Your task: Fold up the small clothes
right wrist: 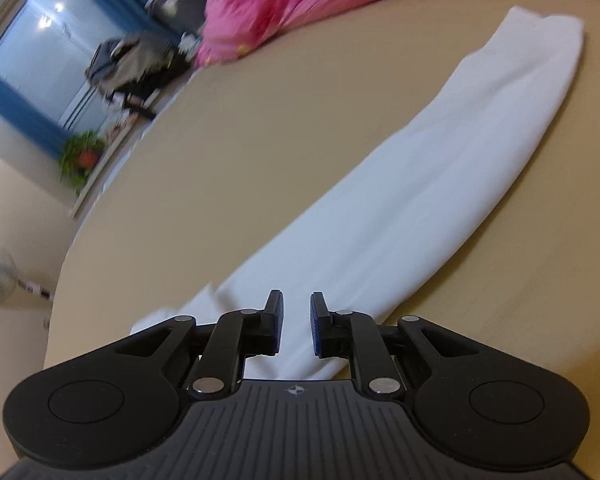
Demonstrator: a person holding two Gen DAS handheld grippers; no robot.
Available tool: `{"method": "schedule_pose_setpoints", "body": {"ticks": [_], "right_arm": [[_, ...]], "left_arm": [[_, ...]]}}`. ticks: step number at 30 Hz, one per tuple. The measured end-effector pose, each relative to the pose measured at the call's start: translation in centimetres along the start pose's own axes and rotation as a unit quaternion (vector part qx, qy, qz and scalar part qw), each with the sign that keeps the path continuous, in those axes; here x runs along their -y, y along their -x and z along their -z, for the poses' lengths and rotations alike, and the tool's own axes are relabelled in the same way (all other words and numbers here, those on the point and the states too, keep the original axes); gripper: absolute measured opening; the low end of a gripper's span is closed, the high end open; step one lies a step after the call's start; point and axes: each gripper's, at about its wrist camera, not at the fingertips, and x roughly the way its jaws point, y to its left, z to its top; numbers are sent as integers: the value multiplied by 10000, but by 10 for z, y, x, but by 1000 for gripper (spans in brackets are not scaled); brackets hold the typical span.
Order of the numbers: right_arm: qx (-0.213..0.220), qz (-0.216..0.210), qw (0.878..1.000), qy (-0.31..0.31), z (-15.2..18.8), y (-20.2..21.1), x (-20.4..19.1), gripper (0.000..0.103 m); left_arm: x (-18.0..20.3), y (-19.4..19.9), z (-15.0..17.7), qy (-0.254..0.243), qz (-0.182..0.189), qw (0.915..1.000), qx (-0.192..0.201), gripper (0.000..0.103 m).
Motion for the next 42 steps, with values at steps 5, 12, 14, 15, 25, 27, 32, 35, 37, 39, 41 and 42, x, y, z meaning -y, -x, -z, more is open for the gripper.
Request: {"method": "schedule_pose_setpoints", "body": {"ticks": [5, 12, 14, 15, 25, 27, 32, 35, 37, 39, 41, 42], "right_arm": [[216, 138, 9993, -278, -23, 2, 47, 16], [725, 714, 9909, -884, -44, 22, 124, 16], [885, 847, 9861, -1123, -50, 20, 141, 16], [955, 875, 9832, -1286, -52, 20, 152, 16], [1480, 121, 9601, -2370, -63, -4, 200, 16], [1561, 224, 9602, -2305, -60, -3, 198, 15], [1766, 583, 9630, -1950, -75, -17, 167, 4], [1968, 789, 9626, -1688, -79, -16, 146, 3], [2138, 823, 9660, -1198, -81, -13, 119, 3], [2246, 598, 9714, -483, -77, -8, 76, 3], [2248, 198, 9736, 351, -63, -2, 24, 3], [2213, -98, 9710, 902, -47, 3, -11, 3]], "left_arm": [[0, -1, -1, -11, 8, 10000, -23, 35], [1, -3, -2, -5, -16, 10000, -55, 35], [1, -3, -2, -4, -14, 10000, -53, 35], [0, -3, -2, -10, -12, 10000, -57, 35], [1, -5, -2, -85, 7, 9999, -59, 35], [1, -5, -1, -93, -3, 9999, -57, 35], [0, -6, -3, -49, 19, 9999, -93, 35], [-1, -6, -3, -25, 40, 9999, -94, 35], [-2, -6, -3, -14, 53, 9999, -93, 35], [-3, -7, -3, 6, 79, 9999, -98, 35], [-4, -7, -4, 22, 100, 9999, -99, 35], [-5, -7, -4, 30, 111, 9999, -104, 35]]}}
